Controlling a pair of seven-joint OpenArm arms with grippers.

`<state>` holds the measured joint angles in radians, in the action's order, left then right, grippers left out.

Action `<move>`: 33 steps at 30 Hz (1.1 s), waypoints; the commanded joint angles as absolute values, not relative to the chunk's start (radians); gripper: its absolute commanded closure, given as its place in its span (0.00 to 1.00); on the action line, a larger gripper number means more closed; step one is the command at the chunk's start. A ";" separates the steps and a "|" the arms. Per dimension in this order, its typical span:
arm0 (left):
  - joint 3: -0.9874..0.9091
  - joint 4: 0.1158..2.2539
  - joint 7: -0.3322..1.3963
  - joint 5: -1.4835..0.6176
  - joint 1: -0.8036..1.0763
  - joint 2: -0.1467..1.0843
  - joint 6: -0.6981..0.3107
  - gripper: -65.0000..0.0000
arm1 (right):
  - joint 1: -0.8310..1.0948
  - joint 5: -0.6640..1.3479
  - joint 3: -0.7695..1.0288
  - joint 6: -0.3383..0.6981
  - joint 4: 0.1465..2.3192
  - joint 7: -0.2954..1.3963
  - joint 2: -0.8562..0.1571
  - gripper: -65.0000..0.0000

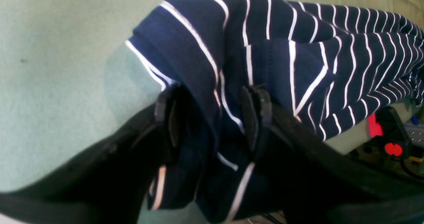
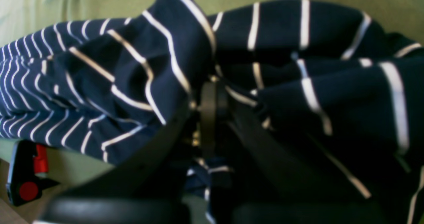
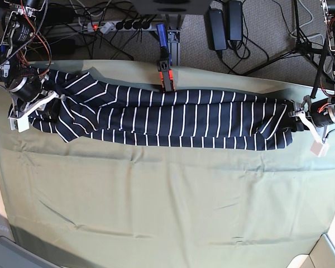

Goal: Fold the T-shirt properly
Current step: 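Pull the strip ends apart with both grippers to straighten it, then carry the strip end with the left gripper toward the right gripper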

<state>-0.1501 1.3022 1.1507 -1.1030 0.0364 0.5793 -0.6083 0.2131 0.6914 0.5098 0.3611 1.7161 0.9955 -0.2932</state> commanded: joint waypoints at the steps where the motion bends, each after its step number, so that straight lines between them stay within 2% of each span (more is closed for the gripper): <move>1: -0.152 1.310 1.164 -1.121 0.031 0.596 -0.633 0.51 | 0.205 0.704 0.516 0.427 1.730 0.976 -0.307 1.00; 3: -0.152 1.310 1.163 -1.127 0.031 0.596 -0.634 0.52 | 0.206 0.703 0.516 0.427 1.730 0.976 -0.307 1.00; 4: -0.152 1.310 1.162 -1.131 0.031 0.596 -0.635 0.55 | 0.206 0.704 0.516 0.427 1.730 0.976 -0.307 1.00; 10: -0.152 1.310 1.138 -1.171 0.031 0.596 -0.698 0.99 | 0.205 0.704 0.516 0.427 1.730 0.976 -0.307 1.00; 33: -0.152 1.311 1.103 -1.193 -0.049 0.602 -0.698 1.00 | 0.153 0.745 0.516 0.427 1.734 0.999 -0.308 1.00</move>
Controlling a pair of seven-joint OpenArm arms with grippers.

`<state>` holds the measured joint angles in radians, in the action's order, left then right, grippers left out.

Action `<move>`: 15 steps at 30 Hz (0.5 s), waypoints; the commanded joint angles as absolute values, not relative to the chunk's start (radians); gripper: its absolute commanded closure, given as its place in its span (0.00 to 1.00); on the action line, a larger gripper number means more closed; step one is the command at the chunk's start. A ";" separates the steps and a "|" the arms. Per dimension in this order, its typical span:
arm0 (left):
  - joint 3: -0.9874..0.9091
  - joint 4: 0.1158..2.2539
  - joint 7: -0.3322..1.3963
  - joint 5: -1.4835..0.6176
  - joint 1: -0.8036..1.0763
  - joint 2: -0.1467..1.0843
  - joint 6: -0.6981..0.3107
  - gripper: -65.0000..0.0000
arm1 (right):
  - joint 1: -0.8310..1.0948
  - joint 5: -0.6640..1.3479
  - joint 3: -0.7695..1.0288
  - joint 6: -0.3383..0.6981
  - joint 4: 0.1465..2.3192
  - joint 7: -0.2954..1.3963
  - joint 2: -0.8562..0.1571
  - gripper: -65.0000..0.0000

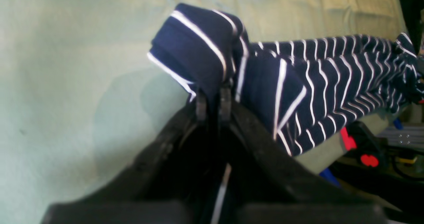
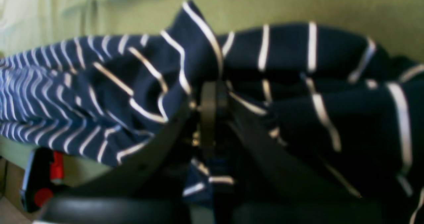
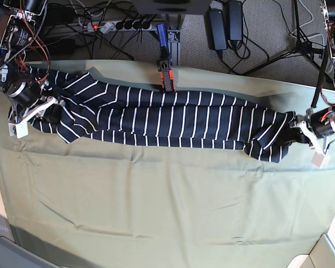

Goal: Fold the T-shirt properly
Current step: 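Carry the strip end with the left gripper toward the right gripper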

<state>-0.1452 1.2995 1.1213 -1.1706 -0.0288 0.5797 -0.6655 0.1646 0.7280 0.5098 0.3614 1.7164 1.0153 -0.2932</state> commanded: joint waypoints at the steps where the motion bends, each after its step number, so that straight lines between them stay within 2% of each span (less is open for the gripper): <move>1: -0.152 1.312 1.103 -1.193 -0.052 0.602 -0.698 1.00 | 0.145 0.746 0.516 0.427 1.734 0.999 -0.308 1.00; 7: -0.152 1.384 1.108 -1.157 -0.051 0.602 -0.698 1.00 | 0.118 0.745 0.516 0.427 1.734 0.999 -0.308 1.00; 15: -0.152 1.666 1.111 -1.114 0.018 0.587 -0.698 1.00 | 0.108 0.744 0.516 0.427 1.734 0.992 -0.307 1.00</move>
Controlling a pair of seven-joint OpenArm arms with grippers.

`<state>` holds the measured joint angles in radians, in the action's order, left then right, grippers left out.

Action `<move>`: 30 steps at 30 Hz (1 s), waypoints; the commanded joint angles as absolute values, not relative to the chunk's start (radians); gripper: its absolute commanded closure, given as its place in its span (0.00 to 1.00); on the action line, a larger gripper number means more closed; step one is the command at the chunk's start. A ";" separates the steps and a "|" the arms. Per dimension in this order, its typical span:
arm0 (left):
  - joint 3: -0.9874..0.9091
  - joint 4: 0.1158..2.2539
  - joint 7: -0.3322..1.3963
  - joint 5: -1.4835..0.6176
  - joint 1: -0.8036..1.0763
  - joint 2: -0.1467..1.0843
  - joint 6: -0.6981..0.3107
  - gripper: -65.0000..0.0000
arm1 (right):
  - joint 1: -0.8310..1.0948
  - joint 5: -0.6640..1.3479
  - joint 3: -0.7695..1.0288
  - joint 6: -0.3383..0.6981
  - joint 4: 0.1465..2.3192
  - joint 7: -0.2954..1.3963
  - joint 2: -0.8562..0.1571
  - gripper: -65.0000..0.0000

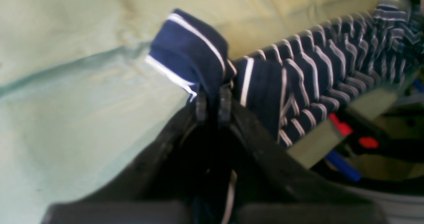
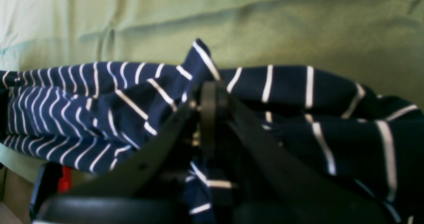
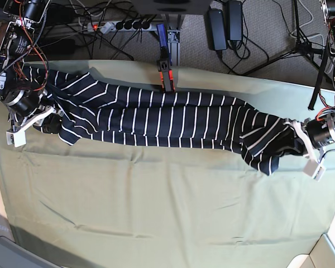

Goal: Fold the T-shirt properly
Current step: 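Carry the strip end with the left gripper toward the right gripper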

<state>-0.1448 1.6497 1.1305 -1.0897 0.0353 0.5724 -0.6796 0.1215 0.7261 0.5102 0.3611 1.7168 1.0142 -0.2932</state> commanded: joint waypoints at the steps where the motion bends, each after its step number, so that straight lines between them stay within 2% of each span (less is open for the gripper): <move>1: -0.152 1.697 1.111 -1.101 0.027 0.577 -0.698 1.00 | 0.108 0.744 0.516 0.427 1.734 0.991 -0.308 1.00; 8: -0.144 1.846 1.095 -1.065 0.087 0.435 -0.698 1.00 | 0.108 0.741 0.516 0.427 1.733 0.991 -0.307 1.00; 13: -0.036 1.879 1.058 -1.005 0.086 0.333 -0.698 1.00 | 0.108 0.741 0.516 0.427 1.733 0.992 -0.308 1.00; 21: 0.215 1.878 0.962 -0.772 0.085 0.144 -0.691 1.00 | 0.109 0.741 0.516 0.427 1.733 0.992 -0.308 1.00; 30: 0.269 1.723 0.930 -0.713 0.050 0.020 -0.684 1.00 | 0.109 0.741 0.516 0.427 1.733 1.005 -0.308 1.00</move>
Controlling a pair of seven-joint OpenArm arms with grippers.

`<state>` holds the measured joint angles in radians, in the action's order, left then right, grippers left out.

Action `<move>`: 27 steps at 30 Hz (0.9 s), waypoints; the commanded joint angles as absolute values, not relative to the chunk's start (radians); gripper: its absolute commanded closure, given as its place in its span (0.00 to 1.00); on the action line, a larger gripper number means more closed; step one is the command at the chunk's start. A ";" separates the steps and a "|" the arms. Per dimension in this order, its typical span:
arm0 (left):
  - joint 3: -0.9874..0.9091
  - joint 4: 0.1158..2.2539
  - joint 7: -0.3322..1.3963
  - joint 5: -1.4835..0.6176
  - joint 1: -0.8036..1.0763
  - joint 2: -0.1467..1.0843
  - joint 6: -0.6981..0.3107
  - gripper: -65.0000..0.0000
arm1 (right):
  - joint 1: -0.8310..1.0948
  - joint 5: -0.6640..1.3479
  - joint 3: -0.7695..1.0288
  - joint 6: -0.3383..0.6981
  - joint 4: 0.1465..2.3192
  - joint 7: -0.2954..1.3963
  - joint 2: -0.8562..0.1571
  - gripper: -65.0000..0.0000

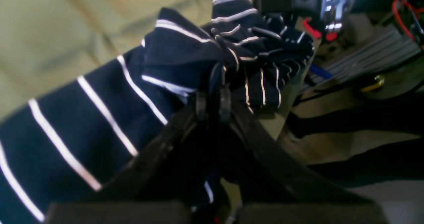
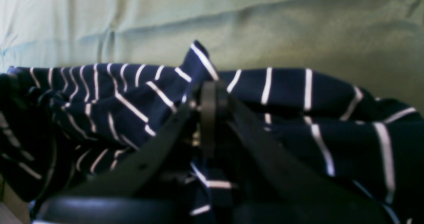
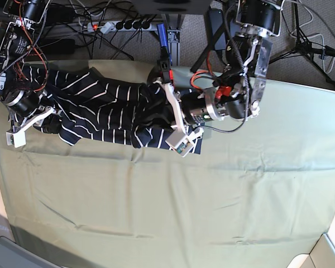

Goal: Fold the T-shirt properly
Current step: 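Carry the strip end with the left gripper toward the right gripper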

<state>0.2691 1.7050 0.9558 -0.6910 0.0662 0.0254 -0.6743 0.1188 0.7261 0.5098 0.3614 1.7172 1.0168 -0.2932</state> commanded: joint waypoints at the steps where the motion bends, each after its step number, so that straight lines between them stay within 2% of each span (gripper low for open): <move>1: 0.269 1.699 0.916 -0.713 0.046 0.012 -0.684 1.00 | 0.109 0.741 0.516 0.427 1.733 1.011 -0.308 1.00; 5: 0.270 1.661 0.855 -0.715 0.044 -0.008 -0.685 1.00 | 0.108 0.741 0.516 0.427 1.733 1.018 -0.308 1.00; 6: 0.271 1.661 0.851 -0.715 0.044 -0.012 -0.685 0.96 | 0.108 0.741 0.516 0.427 1.733 1.018 -0.308 1.00; 9: 0.282 1.661 0.849 -0.720 0.044 -0.020 -0.685 0.60 | 0.109 0.740 0.516 0.427 1.733 1.019 -0.308 1.00; 11: 0.309 1.661 0.849 -0.720 0.044 -0.019 -0.685 0.44 | 0.108 0.733 0.516 0.427 1.733 1.021 -0.308 1.00; 17: 0.395 1.663 0.850 -0.751 0.031 -0.019 -0.685 0.43 | 0.108 0.725 0.516 0.427 1.733 1.021 -0.308 1.00; 27: 0.332 1.702 0.873 -0.765 -0.017 -0.016 -0.685 0.43 | 0.105 0.725 0.520 0.427 1.734 1.013 -0.309 1.00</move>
<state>0.3347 1.6829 0.8921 -0.7452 0.0002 -0.0109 -0.6743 0.1184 0.7139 0.5114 0.3614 1.7172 1.0332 -0.2932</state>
